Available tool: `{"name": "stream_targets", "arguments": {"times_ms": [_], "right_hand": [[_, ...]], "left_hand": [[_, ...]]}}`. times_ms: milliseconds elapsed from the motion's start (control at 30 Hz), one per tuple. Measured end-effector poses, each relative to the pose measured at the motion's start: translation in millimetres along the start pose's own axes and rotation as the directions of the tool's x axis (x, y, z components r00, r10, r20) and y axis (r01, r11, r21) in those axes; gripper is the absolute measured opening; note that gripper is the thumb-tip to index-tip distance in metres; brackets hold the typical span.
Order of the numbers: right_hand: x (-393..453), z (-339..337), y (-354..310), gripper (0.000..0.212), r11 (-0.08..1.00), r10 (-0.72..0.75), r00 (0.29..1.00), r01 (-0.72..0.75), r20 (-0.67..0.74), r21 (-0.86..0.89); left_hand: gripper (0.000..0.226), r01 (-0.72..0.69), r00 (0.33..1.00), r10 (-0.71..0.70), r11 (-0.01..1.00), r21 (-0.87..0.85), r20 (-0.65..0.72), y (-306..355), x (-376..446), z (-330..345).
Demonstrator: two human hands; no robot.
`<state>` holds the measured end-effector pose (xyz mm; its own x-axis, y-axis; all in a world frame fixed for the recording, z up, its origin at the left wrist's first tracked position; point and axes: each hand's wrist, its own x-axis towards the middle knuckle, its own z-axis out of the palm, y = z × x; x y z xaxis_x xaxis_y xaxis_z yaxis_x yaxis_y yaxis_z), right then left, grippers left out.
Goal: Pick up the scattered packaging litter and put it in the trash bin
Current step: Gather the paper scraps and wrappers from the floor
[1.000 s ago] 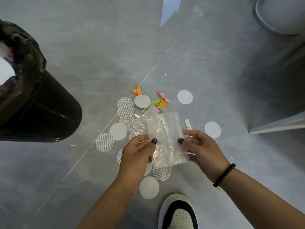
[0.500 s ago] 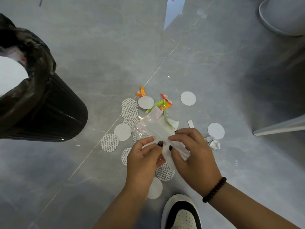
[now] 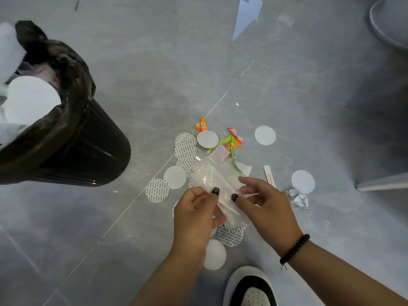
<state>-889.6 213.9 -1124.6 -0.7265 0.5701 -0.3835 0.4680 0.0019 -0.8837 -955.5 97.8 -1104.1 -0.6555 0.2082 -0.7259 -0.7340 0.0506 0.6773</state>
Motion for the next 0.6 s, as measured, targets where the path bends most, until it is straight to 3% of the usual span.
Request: {"name": "stream_targets", "arguments": {"times_ms": [67,167,233,333,467,600], "right_hand": [[2,-3,1,0.025,1.0,0.007,0.999,-0.008,0.043,0.015],[-1,-6,4,0.024,0.969,-0.19,0.982,0.186,-0.011,-0.162],[-2,-5,5,0.023,0.887,-0.375,0.927,0.353,-0.016,-0.299],[-1,-3,13,0.024,0.719,-0.56,0.824,0.534,0.085,-0.445],[-2,-2,13,0.02,0.52,-0.643,0.738,0.618,0.206,-0.59],[0,0,10,0.027,0.424,-0.609,0.705,0.677,0.364,-0.602]], "left_hand": [[0.012,0.044,0.999,-0.045,0.998,-0.043,-0.027,-4,1,2],[0.009,0.116,0.992,-0.121,0.989,-0.092,-0.043,-8,1,6],[0.006,0.163,0.985,-0.169,0.978,-0.129,-0.038,-7,0,9],[0.011,0.209,0.975,-0.219,0.963,-0.17,-0.042,-4,1,11],[0.021,0.203,0.979,-0.205,0.969,-0.144,0.004,0,8,7],[0.021,0.145,0.989,-0.145,0.987,-0.072,0.013,3,10,6]]}}
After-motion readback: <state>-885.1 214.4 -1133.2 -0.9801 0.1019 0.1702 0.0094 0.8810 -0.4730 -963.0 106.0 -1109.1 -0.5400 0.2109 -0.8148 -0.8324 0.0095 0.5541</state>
